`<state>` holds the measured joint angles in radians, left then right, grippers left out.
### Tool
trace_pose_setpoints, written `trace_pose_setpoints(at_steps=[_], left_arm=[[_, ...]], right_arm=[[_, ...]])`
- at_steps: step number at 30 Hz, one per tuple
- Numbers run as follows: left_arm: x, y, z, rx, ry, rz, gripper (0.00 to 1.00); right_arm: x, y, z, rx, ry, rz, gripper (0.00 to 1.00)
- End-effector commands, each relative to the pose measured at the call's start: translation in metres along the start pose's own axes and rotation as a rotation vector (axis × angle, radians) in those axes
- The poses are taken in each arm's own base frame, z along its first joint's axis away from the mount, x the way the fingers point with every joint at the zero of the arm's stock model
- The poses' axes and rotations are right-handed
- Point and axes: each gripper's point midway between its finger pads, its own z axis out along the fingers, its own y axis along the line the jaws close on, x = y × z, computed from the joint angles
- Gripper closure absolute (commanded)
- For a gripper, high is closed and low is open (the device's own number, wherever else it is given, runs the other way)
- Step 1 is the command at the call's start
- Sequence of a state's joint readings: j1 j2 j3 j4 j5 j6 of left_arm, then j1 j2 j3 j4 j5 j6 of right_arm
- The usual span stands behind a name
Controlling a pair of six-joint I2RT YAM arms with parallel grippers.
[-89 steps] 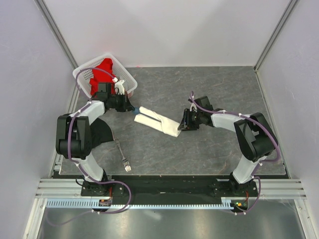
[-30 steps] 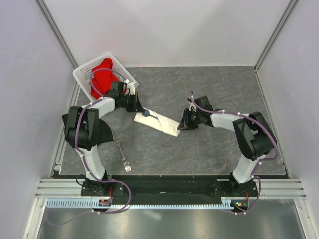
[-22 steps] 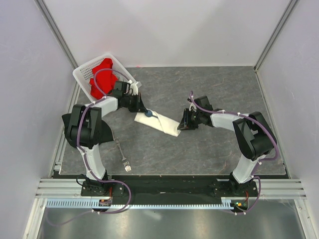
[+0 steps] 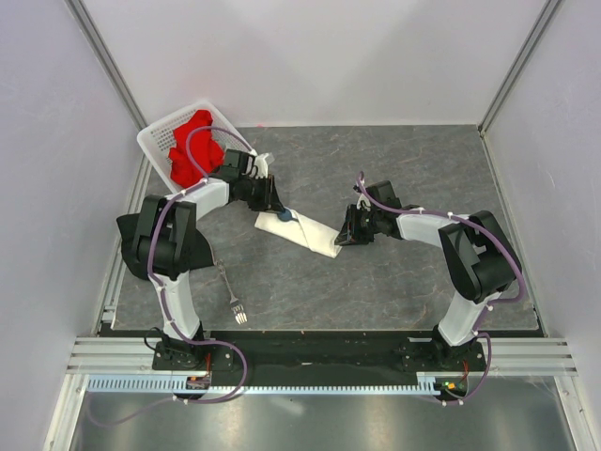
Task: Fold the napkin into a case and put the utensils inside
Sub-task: Insert the spoon into the folded napkin, then pick up the fork from the corner of the board.
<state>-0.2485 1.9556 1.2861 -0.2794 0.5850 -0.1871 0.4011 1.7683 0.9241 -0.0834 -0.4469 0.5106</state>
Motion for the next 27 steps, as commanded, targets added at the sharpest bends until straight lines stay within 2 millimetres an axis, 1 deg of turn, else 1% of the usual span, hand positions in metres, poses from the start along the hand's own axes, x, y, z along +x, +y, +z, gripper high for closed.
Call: trace_pose_setpoints(at_steps=[1,2,3,4,5,6,7,8,9,10,11,12,13,14,15,16,17,18,19,20,21,22,23,24,25,26,27], left_arm=[[-0.021,-0.011,-0.02,-0.052,-0.065,-0.025,0.45],[-0.029,-0.016,-0.031,-0.065,-0.095,-0.027,0.37],[-0.033,-0.011,-0.038,-0.104,-0.116,-0.035,0.13],[-0.037,-0.011,-0.045,-0.122,-0.13,-0.043,0.01],[-0.042,-0.01,-0.061,-0.179,-0.166,-0.061,0.0],[-0.044,-0.008,-0.071,-0.215,-0.184,-0.076,0.0],[-0.04,-0.004,-0.078,-0.259,-0.191,-0.099,0.0],[-0.032,0.006,-0.09,-0.347,-0.191,-0.147,0.0],[-0.031,0.004,-0.107,-0.385,-0.219,-0.165,0.0],[-0.017,0.01,-0.114,-0.436,-0.202,-0.206,0.0],[0.001,0.017,-0.124,-0.515,-0.177,-0.277,0.0],[0.011,0.014,-0.139,-0.544,-0.181,-0.308,0.0],[0.033,0.017,-0.142,-0.576,-0.15,-0.355,0.0],[0.055,0.022,-0.151,-0.639,-0.123,-0.428,0.0],[0.062,0.014,-0.166,-0.642,-0.16,-0.45,0.0],[0.09,0.019,-0.167,-0.679,-0.123,-0.489,0.0],[0.102,0.016,-0.171,-0.705,-0.149,-0.535,0.0],[0.13,0.017,-0.169,-0.731,-0.118,-0.563,0.0],[0.134,0.008,-0.173,-0.709,-0.168,-0.593,0.0],[0.145,0.003,-0.171,-0.728,-0.167,-0.575,0.0],[0.168,0.006,-0.173,-0.779,-0.128,-0.591,0.0],[0.174,0.004,-0.174,-0.793,-0.16,-0.632,0.0],[0.185,-0.003,-0.169,-0.792,-0.139,-0.615,0.0],[0.205,0.0,-0.174,-0.849,-0.097,-0.627,0.0],[0.208,0.0,-0.176,-0.885,-0.147,-0.675,0.0],[0.218,-0.008,-0.172,-0.883,-0.128,-0.636,0.0],[0.229,-0.007,-0.17,-0.901,-0.116,-0.642,0.0]], right_arm=[[-0.016,0.008,-0.01,-0.002,-0.055,-0.039,0.69],[-0.016,0.008,-0.011,0.001,-0.056,-0.042,0.69],[-0.017,0.008,-0.016,0.01,-0.064,-0.043,0.68],[-0.018,0.008,-0.018,0.02,-0.068,-0.04,0.66],[-0.017,0.008,-0.02,0.028,-0.07,-0.041,0.63],[-0.02,0.009,-0.026,0.04,-0.088,-0.049,0.61],[-0.022,0.009,-0.03,0.05,-0.098,-0.05,0.59],[-0.024,0.008,-0.033,0.067,-0.109,-0.053,0.52],[-0.024,0.005,-0.039,0.095,-0.117,-0.062,0.48],[-0.026,0.005,-0.043,0.109,-0.126,-0.066,0.42],[-0.026,0.003,-0.047,0.126,-0.124,-0.064,0.4],[-0.029,0.006,-0.053,0.126,-0.141,-0.078,0.38],[-0.03,0.007,-0.055,0.131,-0.147,-0.082,0.35],[-0.028,0.008,-0.058,0.133,-0.145,-0.083,0.34],[-0.03,0.012,-0.064,0.129,-0.161,-0.09,0.33],[-0.03,0.013,-0.066,0.131,-0.165,-0.104,0.3],[-0.03,0.017,-0.071,0.13,-0.176,-0.111,0.3],[-0.03,0.019,-0.074,0.129,-0.181,-0.119,0.29],[-0.029,0.022,-0.075,0.123,-0.182,-0.131,0.26],[-0.029,0.025,-0.078,0.118,-0.188,-0.137,0.25],[-0.028,0.027,-0.078,0.114,-0.187,-0.145,0.25],[-0.026,0.031,-0.078,0.108,-0.18,-0.157,0.24],[-0.024,0.033,-0.079,0.104,-0.178,-0.164,0.24],[-0.022,0.034,-0.079,0.104,-0.175,-0.167,0.23],[-0.019,0.035,-0.079,0.102,-0.167,-0.173,0.23],[-0.017,0.036,-0.08,0.1,-0.172,-0.178,0.23],[-0.015,0.036,-0.08,0.101,-0.167,-0.176,0.23]])
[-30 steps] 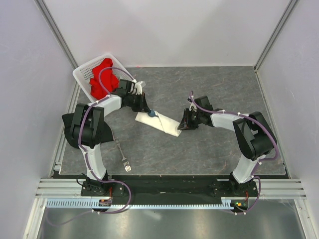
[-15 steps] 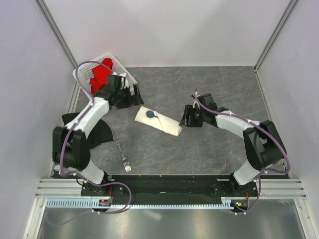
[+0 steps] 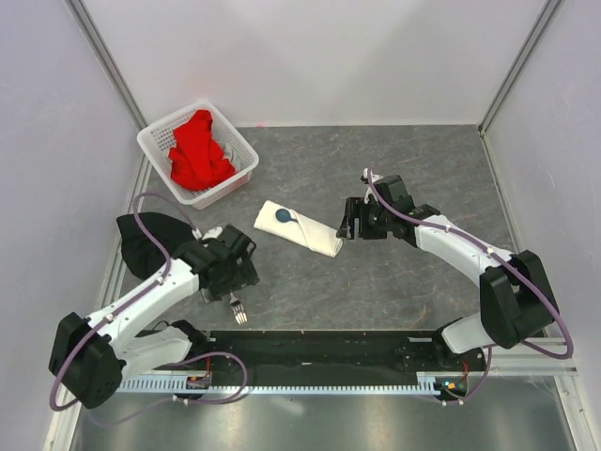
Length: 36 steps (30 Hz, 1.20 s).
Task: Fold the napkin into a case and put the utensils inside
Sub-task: Pick up the fork from the corner of the board.
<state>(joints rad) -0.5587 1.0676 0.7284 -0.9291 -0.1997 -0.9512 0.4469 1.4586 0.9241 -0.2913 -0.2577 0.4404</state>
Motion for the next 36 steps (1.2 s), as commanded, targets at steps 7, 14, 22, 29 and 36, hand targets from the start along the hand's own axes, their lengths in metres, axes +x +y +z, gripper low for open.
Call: trace_pose_setpoints(at_steps=[7,14,22,29,36], left_arm=[[0.045,0.018,0.015,-0.22,-0.049,-0.162,0.0],[0.043,0.014,0.03,-0.186,-0.086,-0.2,0.23],[0.043,0.015,0.039,-0.204,-0.097,-0.198,0.33],[0.028,-0.006,0.023,-0.116,-0.123,-0.135,0.96],[-0.003,-0.096,-0.067,0.381,-0.163,0.132,0.98]], right_arm=[[0.006,0.013,-0.013,-0.009,-0.018,-0.037,0.23],[0.005,0.012,-0.024,0.012,-0.039,-0.052,0.23],[0.005,0.013,-0.031,0.016,-0.047,-0.056,0.23],[0.002,0.013,-0.038,0.025,-0.059,-0.081,0.22],[-0.018,0.042,-0.049,-0.084,-0.084,-0.129,0.13]])
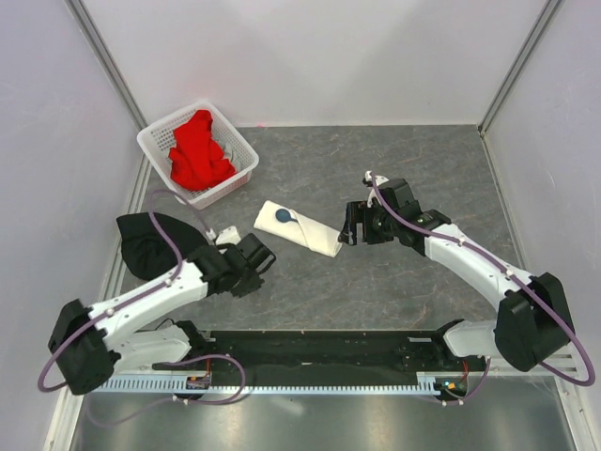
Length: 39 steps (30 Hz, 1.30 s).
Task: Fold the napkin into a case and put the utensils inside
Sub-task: Pick up the fork from the corner of the board, then pass from the left arm to the right
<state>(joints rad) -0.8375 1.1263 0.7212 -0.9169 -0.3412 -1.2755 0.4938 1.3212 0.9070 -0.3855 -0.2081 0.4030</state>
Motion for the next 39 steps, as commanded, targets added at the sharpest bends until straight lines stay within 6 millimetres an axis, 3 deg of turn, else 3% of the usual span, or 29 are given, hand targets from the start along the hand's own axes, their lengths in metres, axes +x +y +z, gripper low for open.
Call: trace_pose_setpoints(at_steps=[1,5,9,12,15,22,28,29,31,32,33,35,36,38,39], left_arm=[[-0.034,-0.078,-0.083,0.467,-0.081,0.185,0.98],[-0.044,-0.117,-0.147,0.814,-0.156,0.267,0.98],[-0.027,-0.142,-0.185,1.059,-0.103,0.377,0.98],[-0.014,-0.158,-0.193,1.141,-0.023,0.395,0.98],[-0.006,-0.171,-0.195,1.194,0.041,0.399,0.98],[0.003,-0.185,-0.199,1.296,0.137,0.365,0.98],[0.003,-0.188,-0.197,1.306,0.16,0.379,0.98],[0.001,-0.187,-0.192,1.284,0.162,0.379,0.98],[-0.01,-0.185,-0.185,1.244,0.111,0.357,0.86],[-0.013,-0.181,-0.178,1.202,0.088,0.359,0.77],[-0.025,-0.181,-0.172,1.158,0.015,0.331,0.57],[-0.038,-0.178,-0.174,1.146,-0.085,0.354,0.36],[-0.05,-0.177,-0.168,1.102,-0.157,0.34,0.19],[-0.066,-0.171,-0.164,1.047,-0.266,0.351,0.17],[-0.076,-0.17,-0.16,1.007,-0.341,0.349,0.17]], right_arm=[[-0.03,0.031,-0.017,-0.113,-0.061,-0.053,0.12],[-0.047,0.063,-0.028,-0.241,-0.084,-0.011,0.1],[-0.071,0.102,-0.05,-0.415,-0.147,0.099,0.11],[-0.093,0.132,-0.077,-0.574,-0.234,0.167,0.13],[-0.098,0.14,-0.093,-0.639,-0.286,0.205,0.15],[-0.09,0.138,-0.09,-0.659,-0.285,0.237,0.26],[-0.09,0.14,-0.096,-0.687,-0.296,0.276,0.48],[-0.091,0.139,-0.095,-0.681,-0.298,0.293,0.6],[-0.095,0.133,-0.094,-0.642,-0.306,0.379,0.8],[-0.096,0.131,-0.093,-0.629,-0.305,0.413,1.0],[-0.095,0.127,-0.09,-0.605,-0.299,0.459,1.0],[-0.101,0.117,-0.085,-0.562,-0.323,0.567,1.0],[-0.099,0.108,-0.08,-0.515,-0.319,0.61,1.0],[-0.105,0.089,-0.075,-0.41,-0.37,0.713,1.0],[-0.097,0.078,-0.069,-0.344,-0.35,0.757,1.0]])
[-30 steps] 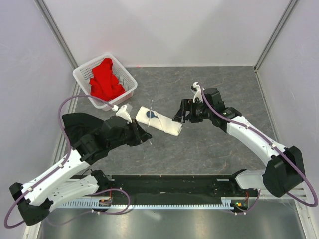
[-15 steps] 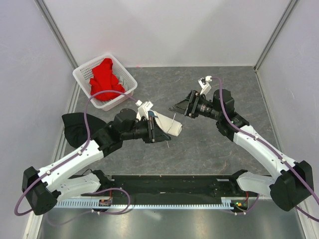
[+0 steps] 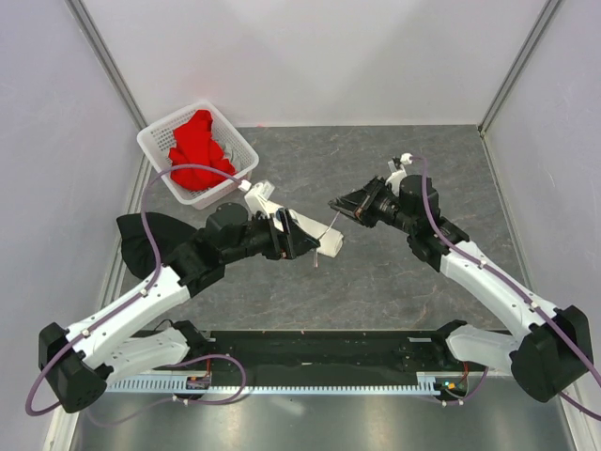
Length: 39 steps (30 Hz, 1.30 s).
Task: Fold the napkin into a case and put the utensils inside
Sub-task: Pass from the left arm to the right, then pass from the right arm to the left
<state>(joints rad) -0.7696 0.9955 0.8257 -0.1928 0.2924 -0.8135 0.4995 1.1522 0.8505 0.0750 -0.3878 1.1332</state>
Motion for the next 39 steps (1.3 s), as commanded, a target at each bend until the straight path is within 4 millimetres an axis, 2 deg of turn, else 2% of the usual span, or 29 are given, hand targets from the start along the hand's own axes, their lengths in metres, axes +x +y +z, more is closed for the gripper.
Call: trace_pose_setpoints(at_steps=[1,2,4,5,8,13,17,22,27,28,29,31,32,33,35,39], left_arm=[[-0.046,0.02,-0.012,-0.162,-0.234,0.241,0.17],[-0.049,0.021,-0.013,-0.18,-0.255,0.287,0.19],[-0.054,0.019,-0.013,-0.19,-0.276,0.394,0.23],[-0.056,0.015,-0.014,-0.187,-0.291,0.436,0.23],[-0.064,0.005,-0.014,-0.14,-0.326,0.583,0.25],[-0.063,-0.006,-0.009,-0.08,-0.31,0.749,0.25],[-0.045,-0.024,-0.004,0.05,-0.234,0.88,0.27],[-0.028,-0.018,-0.008,0.076,-0.184,1.212,0.26],[-0.026,-0.014,-0.005,0.06,-0.179,1.329,0.23],[-0.024,-0.009,0.001,0.038,-0.161,1.34,0.23],[-0.018,-0.013,0.006,0.041,-0.151,1.363,0.23],[-0.021,-0.005,0.014,-0.047,-0.151,1.427,0.23],[-0.009,-0.002,0.025,-0.06,-0.113,1.463,0.24],[-0.013,-0.004,0.031,-0.086,-0.138,1.504,0.25],[-0.012,0.004,0.04,-0.158,-0.124,1.537,0.3],[-0.029,0.008,0.04,-0.272,-0.208,1.528,0.39]], right_arm=[[-0.03,-0.025,-0.009,0.182,-0.204,0.213,1.0],[-0.033,-0.038,-0.011,0.243,-0.237,0.24,1.0],[-0.04,-0.041,-0.011,0.284,-0.272,0.265,1.0],[-0.039,-0.057,-0.01,0.356,-0.276,0.291,1.0],[-0.044,-0.067,-0.008,0.415,-0.286,0.345,1.0],[-0.048,-0.063,-0.005,0.416,-0.293,0.361,1.0],[-0.055,-0.067,-0.007,0.423,-0.322,0.379,1.0],[-0.055,-0.072,-0.005,0.426,-0.291,0.413,1.0],[-0.056,-0.076,-0.003,0.432,-0.286,0.445,1.0],[-0.056,-0.074,-0.002,0.428,-0.287,0.453,1.0],[-0.056,-0.075,-0.002,0.429,-0.288,0.458,1.0],[-0.056,-0.073,-0.001,0.425,-0.287,0.474,1.0],[-0.056,-0.073,-0.001,0.422,-0.288,0.485,1.0],[-0.057,-0.072,-0.001,0.418,-0.292,0.49,1.0],[-0.058,-0.07,-0.002,0.412,-0.296,0.503,1.0],[-0.058,-0.069,-0.004,0.405,-0.3,0.509,1.0]])
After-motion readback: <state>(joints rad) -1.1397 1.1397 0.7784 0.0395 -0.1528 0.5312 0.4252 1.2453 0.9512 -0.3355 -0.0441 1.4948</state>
